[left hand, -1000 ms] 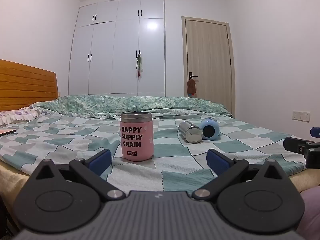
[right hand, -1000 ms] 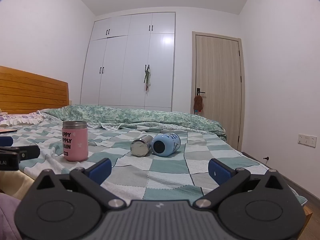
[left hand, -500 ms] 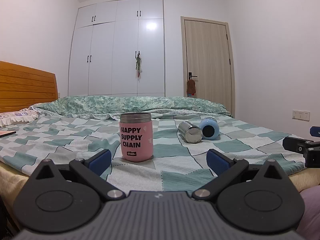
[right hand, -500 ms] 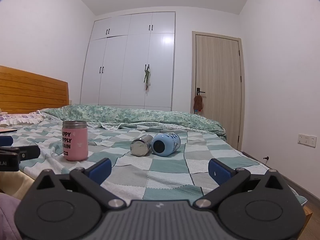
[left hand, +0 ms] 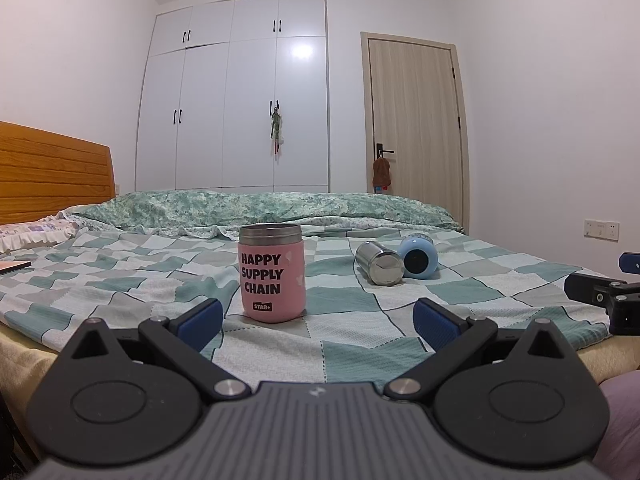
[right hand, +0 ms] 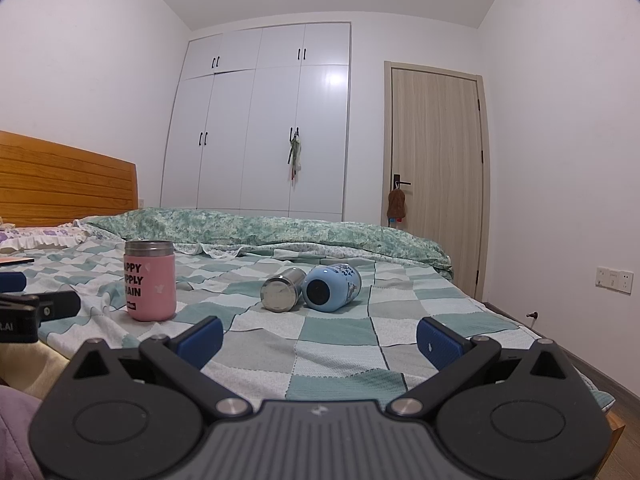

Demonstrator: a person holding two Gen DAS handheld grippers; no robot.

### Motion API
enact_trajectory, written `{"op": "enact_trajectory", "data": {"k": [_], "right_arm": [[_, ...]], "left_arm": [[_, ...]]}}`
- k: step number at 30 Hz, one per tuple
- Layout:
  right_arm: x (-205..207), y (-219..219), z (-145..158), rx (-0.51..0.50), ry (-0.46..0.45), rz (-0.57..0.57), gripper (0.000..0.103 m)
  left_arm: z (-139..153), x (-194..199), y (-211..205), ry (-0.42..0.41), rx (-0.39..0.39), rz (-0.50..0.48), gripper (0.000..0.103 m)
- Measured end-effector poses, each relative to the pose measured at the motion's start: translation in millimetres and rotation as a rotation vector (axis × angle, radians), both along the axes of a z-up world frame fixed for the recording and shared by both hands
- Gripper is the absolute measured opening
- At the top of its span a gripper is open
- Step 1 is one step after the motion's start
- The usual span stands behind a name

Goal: Flip cup upright

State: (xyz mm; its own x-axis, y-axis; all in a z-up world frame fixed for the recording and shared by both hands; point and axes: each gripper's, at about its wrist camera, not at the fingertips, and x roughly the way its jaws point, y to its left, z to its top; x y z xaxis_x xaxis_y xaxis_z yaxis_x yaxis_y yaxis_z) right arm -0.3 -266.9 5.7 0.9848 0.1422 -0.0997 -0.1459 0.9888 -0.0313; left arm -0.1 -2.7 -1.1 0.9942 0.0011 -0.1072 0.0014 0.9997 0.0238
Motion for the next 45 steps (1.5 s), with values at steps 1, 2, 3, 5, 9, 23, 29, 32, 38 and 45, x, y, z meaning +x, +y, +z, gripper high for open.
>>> {"op": "enact_trajectory", "data": {"k": [1, 2, 3, 5, 9, 23, 29, 32, 38, 45], "right_arm": [[0.0, 0.0, 0.0, 0.0, 0.0, 0.0, 0.103], [0.0, 0.1, 0.1, 0.0, 0.0, 0.0, 0.103], [0.0, 0.1, 0.1, 0.0, 0.0, 0.0, 0.103], [0.0, 0.1, 0.1, 0.0, 0.0, 0.0, 0.103], [0.0, 0.0, 0.2, 0.0, 0.001, 0.0, 0.103], [-0.2, -0.4, 0.2, 0.0, 0.002, 0.0, 0.103], [0.0, -0.3, 0.0, -0.001, 0.002, 0.0, 0.103], [0.1, -0.3, -0.1, -0.001, 0.003, 0.0, 0.103], [0.3, -0.4, -0.3, -0.001, 0.003, 0.0, 0.103], [1.5, -1.0, -0.3, 0.004, 0.012, 0.002, 0.103]], "left_arm": [[-0.4, 0.1, -0.2, 0.0, -0.001, -0.001, 0.103], [-0.7, 0.2, -0.3, 0.0, -0.001, -0.001, 0.103], [-0.5, 0.4, -0.3, 0.001, -0.001, -0.001, 0.103], [-0.3, -0.2, -0.9, 0.001, -0.001, -0.001, 0.103], [-0.6, 0.5, -1.6, 0.001, -0.001, -0.001, 0.103], [-0.5, 0.5, -1.4, 0.002, -0.003, -0.001, 0.103], [-0.4, 0.7, -1.2, 0.002, -0.003, -0.002, 0.103], [-0.4, 0.7, -1.1, 0.002, -0.003, -0.002, 0.103], [-0.3, 0.6, -0.9, 0.003, -0.005, -0.002, 0.103], [-1.3, 2.1, -2.1, 0.007, -0.007, 0.0, 0.103]]}}
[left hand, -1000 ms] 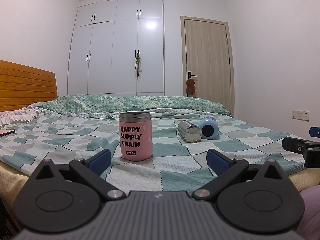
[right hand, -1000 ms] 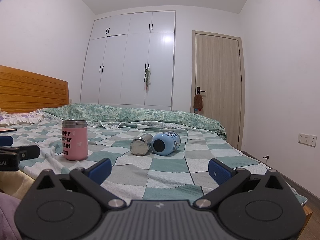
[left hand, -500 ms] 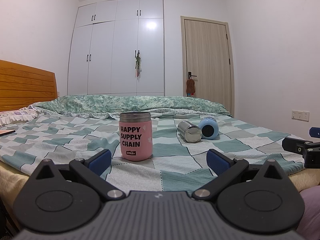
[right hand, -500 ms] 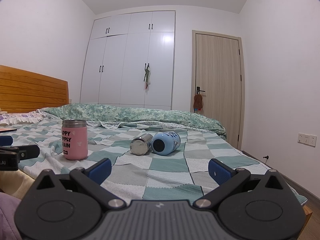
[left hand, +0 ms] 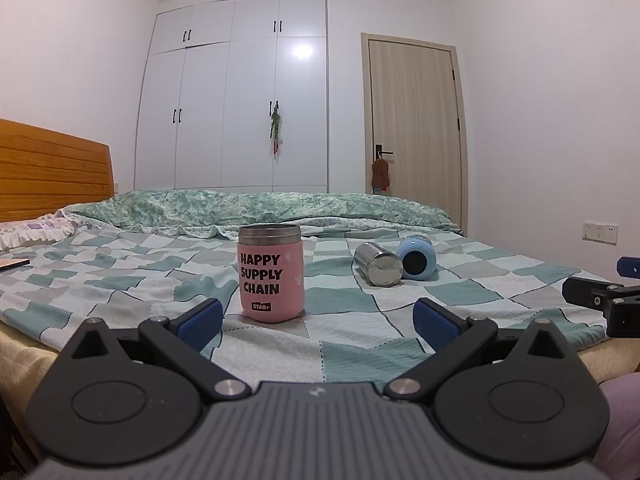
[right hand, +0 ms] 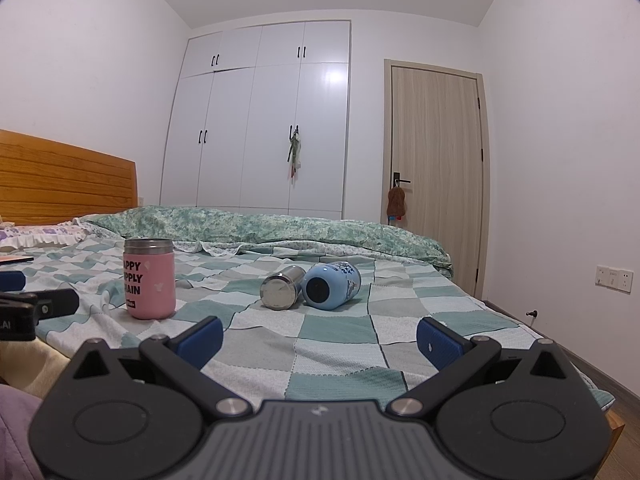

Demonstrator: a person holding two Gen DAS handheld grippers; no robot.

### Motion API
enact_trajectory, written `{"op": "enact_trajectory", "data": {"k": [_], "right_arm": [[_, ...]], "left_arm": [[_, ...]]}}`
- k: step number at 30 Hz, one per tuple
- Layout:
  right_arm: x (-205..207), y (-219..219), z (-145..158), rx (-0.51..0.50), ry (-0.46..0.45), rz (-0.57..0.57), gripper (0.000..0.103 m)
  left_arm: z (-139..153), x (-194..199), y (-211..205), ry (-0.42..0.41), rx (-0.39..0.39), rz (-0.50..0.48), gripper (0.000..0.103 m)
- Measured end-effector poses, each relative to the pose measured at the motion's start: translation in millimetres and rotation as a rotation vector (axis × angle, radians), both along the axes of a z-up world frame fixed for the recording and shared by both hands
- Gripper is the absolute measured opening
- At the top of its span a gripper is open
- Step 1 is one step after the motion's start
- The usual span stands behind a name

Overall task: Flip cup upright
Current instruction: 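Move the right tool toward the lying silver tumbler and open its fingers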

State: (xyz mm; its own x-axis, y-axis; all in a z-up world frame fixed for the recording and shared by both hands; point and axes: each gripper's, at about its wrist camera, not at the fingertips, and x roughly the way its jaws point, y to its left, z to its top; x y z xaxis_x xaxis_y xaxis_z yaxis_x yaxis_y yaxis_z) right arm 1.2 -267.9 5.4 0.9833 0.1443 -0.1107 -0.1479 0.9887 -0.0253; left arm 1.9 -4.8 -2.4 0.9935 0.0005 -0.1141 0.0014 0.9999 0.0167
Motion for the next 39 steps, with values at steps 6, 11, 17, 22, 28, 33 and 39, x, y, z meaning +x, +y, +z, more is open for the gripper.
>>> {"op": "enact_trajectory", "data": {"k": [6, 11, 17, 22, 28, 33, 39], "right_arm": [[12.1, -5.2, 8.5, 0.046, 0.052, 0.028, 0.103], [30.7, -14.9, 20.0, 0.039, 0.033, 0.032, 0.103], [76.3, -27.2, 37.1, 0.036, 0.04, 0.047, 0.103], [125.7, -38.7, 48.6, 0.002, 0.058, 0.074, 0.103], [198.8, -46.8, 60.5, -0.064, 0.103, 0.126, 0.103], [263.8, -51.9, 68.0, -0.125, 0.115, 0.186, 0.103], [347.1, -59.5, 73.7, -0.106, 0.188, 0.3, 0.103]], "left_arm": [[8.9, 11.8, -7.6, 0.051, -0.006, -0.033, 0.103], [26.9, 30.6, -22.2, 0.047, -0.01, -0.092, 0.103], [47.7, 73.5, -44.7, 0.061, 0.027, -0.121, 0.103], [58.5, 126.9, -56.5, 0.154, 0.006, -0.139, 0.103], [74.7, 204.5, -65.6, 0.28, -0.017, -0.148, 0.103], [86.8, 272.3, -80.8, 0.374, 0.027, -0.103, 0.103], [84.7, 354.8, -97.1, 0.509, 0.049, -0.038, 0.103]]}}
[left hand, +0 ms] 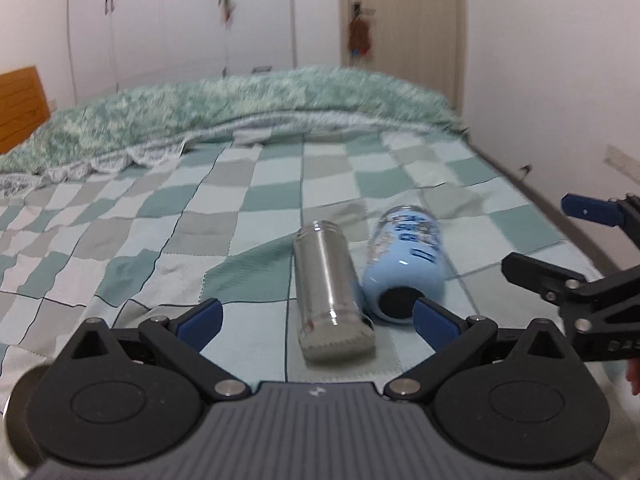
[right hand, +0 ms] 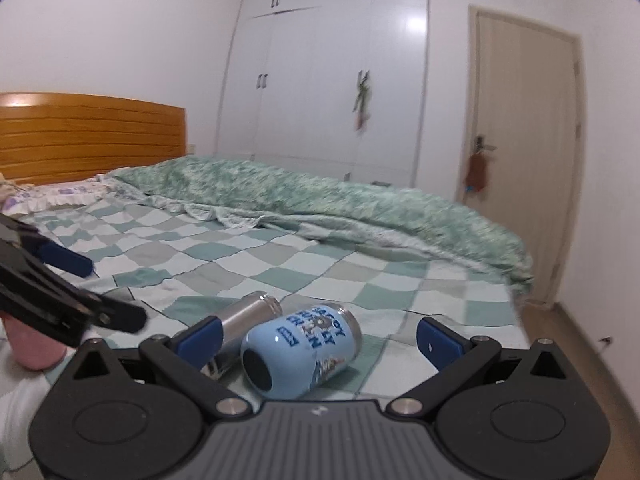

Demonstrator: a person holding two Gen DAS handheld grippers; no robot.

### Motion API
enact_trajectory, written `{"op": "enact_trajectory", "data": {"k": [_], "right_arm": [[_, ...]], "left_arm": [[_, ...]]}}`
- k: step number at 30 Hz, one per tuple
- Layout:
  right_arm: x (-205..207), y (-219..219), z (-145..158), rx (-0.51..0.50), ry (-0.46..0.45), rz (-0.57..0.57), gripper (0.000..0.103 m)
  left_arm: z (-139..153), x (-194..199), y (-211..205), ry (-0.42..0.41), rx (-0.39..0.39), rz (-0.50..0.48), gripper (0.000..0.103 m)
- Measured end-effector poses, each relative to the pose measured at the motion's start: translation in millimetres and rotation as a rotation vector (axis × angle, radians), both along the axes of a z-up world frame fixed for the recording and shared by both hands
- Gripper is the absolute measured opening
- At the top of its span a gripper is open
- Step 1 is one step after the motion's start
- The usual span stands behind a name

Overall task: Flip cup upright
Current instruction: 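Move the right tool toward the lying silver tumbler and open its fingers, then close the right tool's fingers around the silver tumbler's body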

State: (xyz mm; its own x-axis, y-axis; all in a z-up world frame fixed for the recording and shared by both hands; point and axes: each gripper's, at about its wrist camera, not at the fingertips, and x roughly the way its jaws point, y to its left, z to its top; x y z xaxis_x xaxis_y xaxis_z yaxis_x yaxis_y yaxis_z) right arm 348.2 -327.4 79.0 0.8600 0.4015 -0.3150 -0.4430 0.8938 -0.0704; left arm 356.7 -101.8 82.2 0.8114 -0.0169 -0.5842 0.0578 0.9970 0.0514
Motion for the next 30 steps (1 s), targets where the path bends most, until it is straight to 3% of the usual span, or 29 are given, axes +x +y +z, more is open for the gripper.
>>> {"op": "enact_trajectory", "data": {"k": [6, 9, 19, 22, 24, 30], "right_arm": [[64.5, 2.8, -7.9, -0.032, 0.042, 0.077, 0.103], [92.5, 3.9, -15.4, -0.041, 0.083, 0.08, 0.103], [119.0, -13.1, -47.9, -0.005, 0.112, 0.065, 0.103], [116.9, -11.8, -49.5, -0.01, 0.1, 0.079, 0.103], [115.2, -11.5, -50.6, -0.017, 0.094, 0.088, 0.103], [111.5, -10.9, -51.8, -0.016, 0.091, 0.11, 0.103]], "left_arm": [[-19.9, 73.8, -2.3, 0.142, 0.054, 0.118, 0.103], [-32.2, 101.3, 0.2, 0.175, 0.055, 0.156, 0.103], [-60.6, 132.8, -1.0, 0.244, -0.026, 0.136, 0.102], [-67.7, 140.2, 1.3, 0.293, -0.106, 0.124, 0.089], [-69.0, 141.1, 2.1, 0.314, -0.15, 0.119, 0.067], [-69.3, 133.7, -0.8, 0.318, -0.143, 0.094, 0.063]]}}
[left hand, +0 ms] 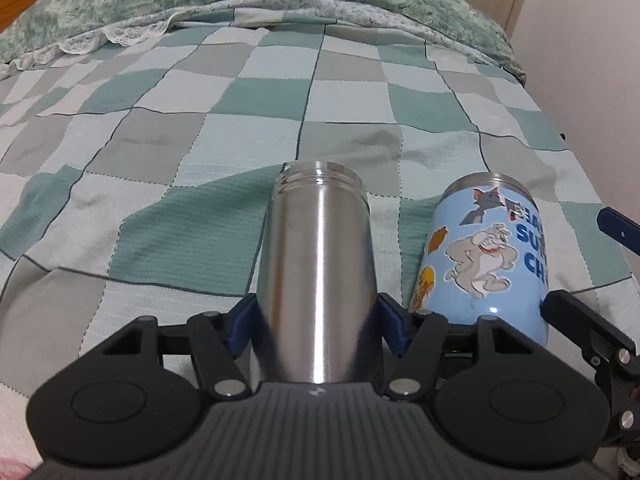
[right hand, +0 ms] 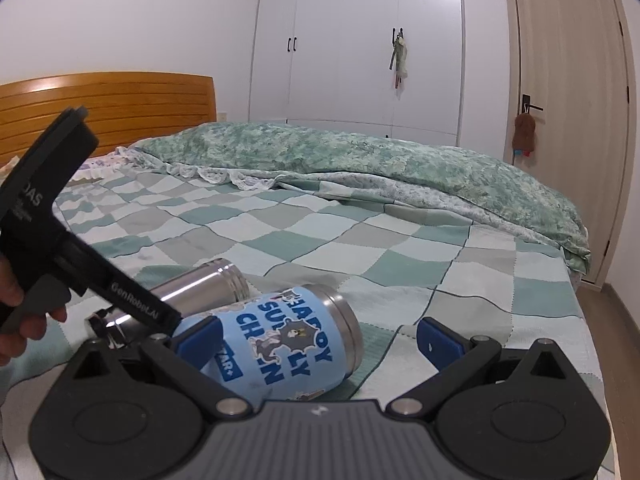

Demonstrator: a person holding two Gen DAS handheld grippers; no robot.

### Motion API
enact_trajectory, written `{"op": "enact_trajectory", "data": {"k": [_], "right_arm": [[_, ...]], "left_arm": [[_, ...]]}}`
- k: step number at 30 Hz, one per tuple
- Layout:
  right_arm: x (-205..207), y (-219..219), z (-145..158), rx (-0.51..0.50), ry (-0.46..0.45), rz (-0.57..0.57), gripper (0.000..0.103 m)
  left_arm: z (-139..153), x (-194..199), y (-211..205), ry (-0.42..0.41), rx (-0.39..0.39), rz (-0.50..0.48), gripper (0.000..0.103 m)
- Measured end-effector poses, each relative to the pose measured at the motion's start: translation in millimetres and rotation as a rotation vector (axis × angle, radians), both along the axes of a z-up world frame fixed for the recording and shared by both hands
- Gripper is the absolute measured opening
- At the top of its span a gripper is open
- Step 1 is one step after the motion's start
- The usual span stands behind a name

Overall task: Flip cup upright
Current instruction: 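Close the right tool's fingers around the silver tumbler's body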

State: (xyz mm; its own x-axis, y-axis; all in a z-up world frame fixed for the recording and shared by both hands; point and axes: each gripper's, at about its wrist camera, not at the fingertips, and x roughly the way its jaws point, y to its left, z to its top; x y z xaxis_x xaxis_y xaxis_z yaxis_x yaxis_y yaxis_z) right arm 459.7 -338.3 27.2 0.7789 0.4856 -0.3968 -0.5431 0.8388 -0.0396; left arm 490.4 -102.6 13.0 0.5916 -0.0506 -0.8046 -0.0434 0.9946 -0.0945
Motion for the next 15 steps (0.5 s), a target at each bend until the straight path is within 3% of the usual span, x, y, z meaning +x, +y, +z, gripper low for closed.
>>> {"op": "enact_trajectory", "data": {"k": [9, 15], "right_arm": [[-24.4, 2.2, 8.0, 0.007, -0.044, -0.006, 0.103], [-66.0, 3.5, 32.9, 0.032, -0.064, -0.015, 0.103]], "left_arm": [[26.8, -32.7, -5.1, -0.064, 0.007, -0.061, 0.063], [57.0, -86.8, -1.3, -0.076, -0.009, -0.086, 0.063]]}}
